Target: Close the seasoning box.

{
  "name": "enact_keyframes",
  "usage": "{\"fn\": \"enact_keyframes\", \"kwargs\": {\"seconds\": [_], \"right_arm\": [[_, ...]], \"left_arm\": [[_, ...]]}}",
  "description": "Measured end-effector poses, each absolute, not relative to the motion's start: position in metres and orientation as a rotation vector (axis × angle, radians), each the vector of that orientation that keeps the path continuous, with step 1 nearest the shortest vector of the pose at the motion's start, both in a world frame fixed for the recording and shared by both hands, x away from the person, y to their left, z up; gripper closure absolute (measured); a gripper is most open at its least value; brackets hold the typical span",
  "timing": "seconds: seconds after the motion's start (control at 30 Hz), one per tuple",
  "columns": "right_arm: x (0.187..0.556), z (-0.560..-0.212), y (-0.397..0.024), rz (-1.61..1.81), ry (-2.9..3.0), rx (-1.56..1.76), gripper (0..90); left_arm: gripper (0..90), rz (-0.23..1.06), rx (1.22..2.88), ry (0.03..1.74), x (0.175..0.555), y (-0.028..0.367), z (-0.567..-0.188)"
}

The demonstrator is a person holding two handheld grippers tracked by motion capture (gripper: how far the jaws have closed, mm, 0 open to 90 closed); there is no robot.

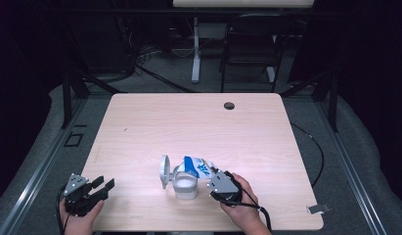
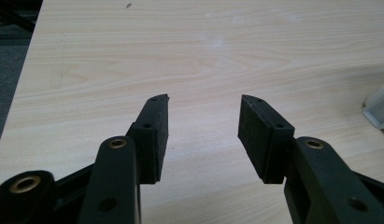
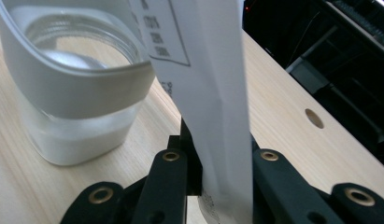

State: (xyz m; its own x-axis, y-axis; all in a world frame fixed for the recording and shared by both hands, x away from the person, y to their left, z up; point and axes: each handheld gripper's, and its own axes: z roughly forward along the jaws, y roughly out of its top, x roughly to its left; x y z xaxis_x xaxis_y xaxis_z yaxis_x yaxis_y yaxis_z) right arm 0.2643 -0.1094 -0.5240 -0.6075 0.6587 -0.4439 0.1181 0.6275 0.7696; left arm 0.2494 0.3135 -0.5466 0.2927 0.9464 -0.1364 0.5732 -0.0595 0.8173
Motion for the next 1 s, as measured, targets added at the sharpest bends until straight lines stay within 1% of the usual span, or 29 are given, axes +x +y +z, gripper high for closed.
{"fn": "enact_keyframes", "kwargs": {"seconds": [0.7,1.0], "right_arm": [[0.272,-0.521,-0.117,1.175,2.138,0.78,80.9],[0.277,-0.522,-0.123,1.217,2.127,0.839,80.9]], "left_arm": [[53.3,0.586,1.731,1.4,0.24,0.323,-0.546],[53.3,0.585,1.727,1.406,0.238,0.325,-0.546]]}}
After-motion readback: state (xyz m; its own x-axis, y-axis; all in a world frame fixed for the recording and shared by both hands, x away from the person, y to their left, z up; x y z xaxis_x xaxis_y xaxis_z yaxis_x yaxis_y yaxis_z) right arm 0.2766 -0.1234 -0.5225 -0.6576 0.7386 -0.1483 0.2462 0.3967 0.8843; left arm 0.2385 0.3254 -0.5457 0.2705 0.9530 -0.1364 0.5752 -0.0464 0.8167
